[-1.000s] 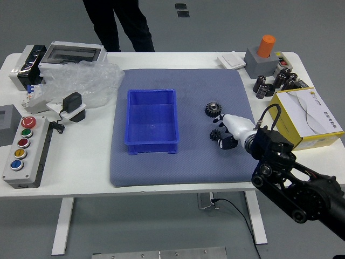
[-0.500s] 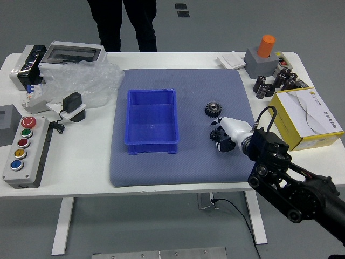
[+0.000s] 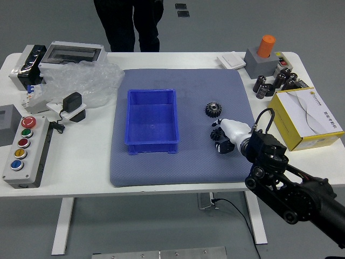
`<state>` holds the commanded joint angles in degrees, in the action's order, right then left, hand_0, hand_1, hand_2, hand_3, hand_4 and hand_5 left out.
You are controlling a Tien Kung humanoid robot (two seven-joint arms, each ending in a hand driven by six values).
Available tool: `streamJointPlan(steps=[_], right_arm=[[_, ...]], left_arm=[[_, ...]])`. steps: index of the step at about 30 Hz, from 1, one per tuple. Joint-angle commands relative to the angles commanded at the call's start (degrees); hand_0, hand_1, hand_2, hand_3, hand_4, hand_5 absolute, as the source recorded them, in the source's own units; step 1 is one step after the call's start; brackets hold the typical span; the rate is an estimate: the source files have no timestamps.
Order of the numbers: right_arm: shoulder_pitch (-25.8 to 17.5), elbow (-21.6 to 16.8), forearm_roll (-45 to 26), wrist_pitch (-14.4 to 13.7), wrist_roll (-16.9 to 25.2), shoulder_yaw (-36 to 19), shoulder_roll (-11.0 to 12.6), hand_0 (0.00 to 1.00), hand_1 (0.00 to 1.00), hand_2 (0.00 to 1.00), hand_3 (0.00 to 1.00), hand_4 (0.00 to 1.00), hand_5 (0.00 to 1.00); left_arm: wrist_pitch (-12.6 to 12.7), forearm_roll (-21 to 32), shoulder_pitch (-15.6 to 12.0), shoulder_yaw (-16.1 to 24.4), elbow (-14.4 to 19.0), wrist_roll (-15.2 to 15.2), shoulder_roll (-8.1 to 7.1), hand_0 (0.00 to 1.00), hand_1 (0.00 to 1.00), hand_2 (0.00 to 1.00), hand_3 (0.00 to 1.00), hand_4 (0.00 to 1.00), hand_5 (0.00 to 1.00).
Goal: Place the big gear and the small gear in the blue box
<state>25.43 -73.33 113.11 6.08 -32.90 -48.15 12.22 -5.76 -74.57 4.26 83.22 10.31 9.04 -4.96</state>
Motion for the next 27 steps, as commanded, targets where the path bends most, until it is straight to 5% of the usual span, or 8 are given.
streamJointPlan(steps=[1,7,27], right_arm=[[-0.1,0.2,0.0,-0.1,0.1,0.0,0.0,0.705,0.567,0.591,0.665,0.583,0.044],[-0.3,0.7,-0.1,-0.5,0.4,0.0,-0.2,0.710,0.538,0.538,0.637,0.571,0.062],[-0.4,0.9,-0.5,-2.1,0.9,-0.4,-0.5,0.702,0.514,0.486,0.607,0.538,0.073]], left_arm=[[0.0,0.0,0.0,0.0,0.0,0.0,0.01,0.730,0.679,0.702,0.693,0.432,0.006],[0.1,0.2,-0.1,-0.2,0.0,0.0,0.05,0.731,0.679,0.702,0.693,0.431,0.003],[0.0,-0.1,0.0,0.1,0.0,0.0,0.21,0.731,0.680,0.702,0.695,0.431,0.002]])
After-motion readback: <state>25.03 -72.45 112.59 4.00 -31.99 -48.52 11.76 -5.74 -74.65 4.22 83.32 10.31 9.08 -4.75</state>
